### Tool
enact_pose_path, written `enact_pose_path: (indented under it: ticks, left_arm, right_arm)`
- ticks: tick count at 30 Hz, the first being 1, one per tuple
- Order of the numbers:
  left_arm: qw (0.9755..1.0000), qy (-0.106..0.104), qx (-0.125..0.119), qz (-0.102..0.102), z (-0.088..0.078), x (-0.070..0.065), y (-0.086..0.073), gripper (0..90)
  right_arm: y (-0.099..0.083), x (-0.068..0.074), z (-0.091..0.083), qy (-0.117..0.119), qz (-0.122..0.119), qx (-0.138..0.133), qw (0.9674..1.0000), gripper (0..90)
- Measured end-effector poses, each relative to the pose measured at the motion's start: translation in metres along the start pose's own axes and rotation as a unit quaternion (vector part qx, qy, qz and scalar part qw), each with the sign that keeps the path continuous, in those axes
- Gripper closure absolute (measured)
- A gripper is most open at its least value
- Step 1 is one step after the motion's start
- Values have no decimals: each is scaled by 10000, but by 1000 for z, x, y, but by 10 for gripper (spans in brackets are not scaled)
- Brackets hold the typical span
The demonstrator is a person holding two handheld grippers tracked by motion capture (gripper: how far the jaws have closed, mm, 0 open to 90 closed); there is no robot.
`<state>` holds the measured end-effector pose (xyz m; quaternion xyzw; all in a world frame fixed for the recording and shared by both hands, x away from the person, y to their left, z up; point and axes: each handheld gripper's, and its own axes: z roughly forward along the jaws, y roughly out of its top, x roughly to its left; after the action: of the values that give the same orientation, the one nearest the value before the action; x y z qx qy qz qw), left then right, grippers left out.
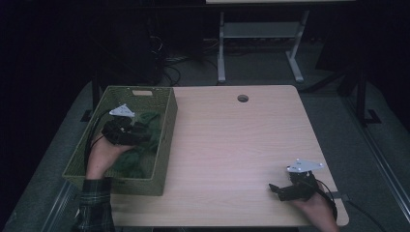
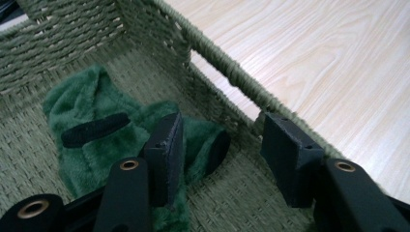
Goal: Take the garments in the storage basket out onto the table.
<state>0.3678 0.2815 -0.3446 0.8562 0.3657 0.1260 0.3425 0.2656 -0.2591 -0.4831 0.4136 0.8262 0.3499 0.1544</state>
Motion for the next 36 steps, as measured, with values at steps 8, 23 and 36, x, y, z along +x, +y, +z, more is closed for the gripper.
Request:
enact_pose_path:
  ticks: [8, 23, 36]
  left_arm:
    - [9998, 110, 140, 35, 11, 9, -7, 481]
    - [9985, 240, 484, 32, 28, 19, -21, 459]
    - [9963, 341, 755, 213, 43, 17, -31, 391]
  right_arm:
    - [0, 0, 0, -3, -12, -4, 10000, 22]
    - [0, 0, 0, -4, -11, -5, 10000, 22]
    - [0, 0, 0, -1, 22, -10, 10000, 22]
